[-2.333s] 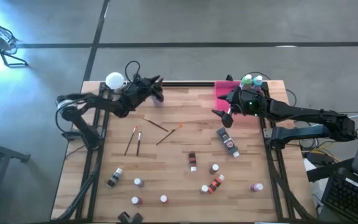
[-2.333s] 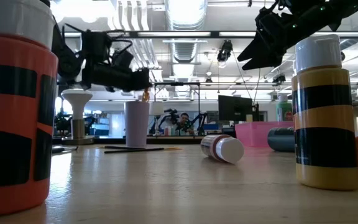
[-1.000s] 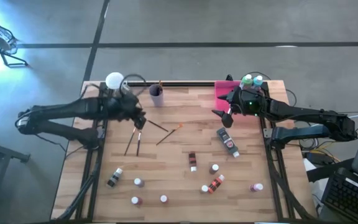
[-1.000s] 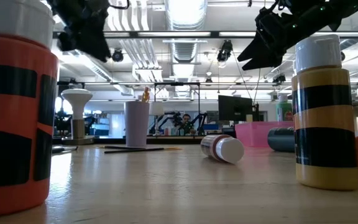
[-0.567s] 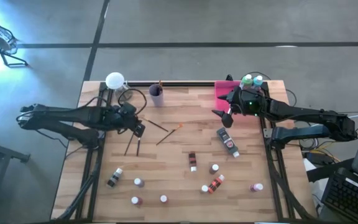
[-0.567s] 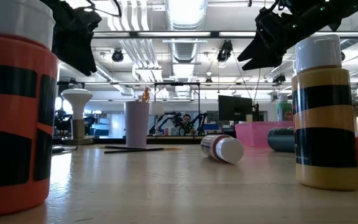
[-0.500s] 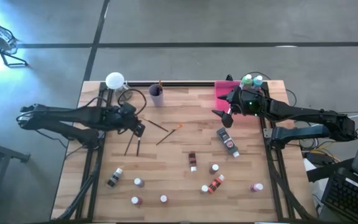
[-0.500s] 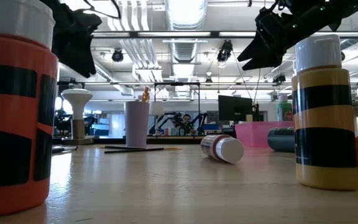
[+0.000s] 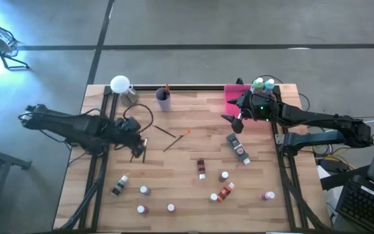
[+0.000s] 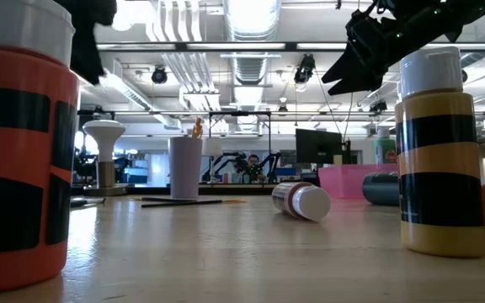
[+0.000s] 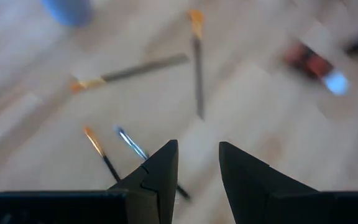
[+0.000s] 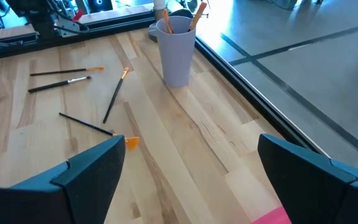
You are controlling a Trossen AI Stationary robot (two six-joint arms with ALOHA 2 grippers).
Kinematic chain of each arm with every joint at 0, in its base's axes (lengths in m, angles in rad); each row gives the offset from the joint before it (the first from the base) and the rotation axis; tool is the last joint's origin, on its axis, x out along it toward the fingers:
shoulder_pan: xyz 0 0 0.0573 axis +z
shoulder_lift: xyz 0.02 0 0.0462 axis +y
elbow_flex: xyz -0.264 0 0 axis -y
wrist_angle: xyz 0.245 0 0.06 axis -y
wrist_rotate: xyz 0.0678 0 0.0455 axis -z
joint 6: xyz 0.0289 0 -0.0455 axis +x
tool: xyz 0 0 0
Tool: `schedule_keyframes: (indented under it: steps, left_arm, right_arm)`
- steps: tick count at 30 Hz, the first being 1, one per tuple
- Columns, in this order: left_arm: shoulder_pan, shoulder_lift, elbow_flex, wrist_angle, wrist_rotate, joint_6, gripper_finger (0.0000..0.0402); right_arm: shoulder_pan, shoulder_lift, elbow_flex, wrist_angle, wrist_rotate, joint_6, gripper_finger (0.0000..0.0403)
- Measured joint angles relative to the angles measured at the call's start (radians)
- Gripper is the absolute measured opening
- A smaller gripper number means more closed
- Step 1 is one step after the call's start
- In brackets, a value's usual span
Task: Pick & Place Paint Supplies
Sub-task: Put the silver black paint brush into the purple cup
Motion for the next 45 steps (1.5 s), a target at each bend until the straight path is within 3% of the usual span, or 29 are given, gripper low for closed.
schedule_keyframes:
  steps: [3,10,15,18,22,29,35,45]
  left_arm:
    - [-0.108,0.001,0.043,-0.083,0.049,-0.086,0.0122]
    - [-0.323,0.014,0.069,-0.146,0.05,-0.416,0.0121]
    - [-0.339,0.049,0.068,-0.234,-0.114,-0.46,0.0114]
    - [-0.3,0.077,0.068,-0.319,-0.165,-0.515,0.0112]
    - [-0.192,0.112,0.067,-0.393,-0.149,-0.559,0.0112]
    - [-0.001,0.219,0.067,-0.339,-0.14,-0.443,0.0112]
    - [0.134,0.341,0.066,-0.138,-0.179,-0.324,0.0112]
    - [0.282,0.525,0.066,-0.099,-0.013,-0.267,0.0112]
  right_arm:
    - [0.0,0.0,0.0,0.0,0.0,-0.001,0.0363]
    - [0.0,0.0,0.0,0.0,0.0,0.001,0.0363]
    - [0.0,0.0,0.0,0.0,0.0,0.001,0.0363]
    - [0.0,0.0,0.0,0.0,0.0,0.001,0.0363]
    - [0.0,0.0,0.0,0.0,0.0,0.001,0.0363]
    - [0.0,0.0,0.0,0.0,0.0,0.001,0.0363]
    - [0.0,0.0,0.0,0.0,0.0,0.001,0.0363]
    - [0.0,0.0,0.0,0.0,0.0,0.001,0.0363]
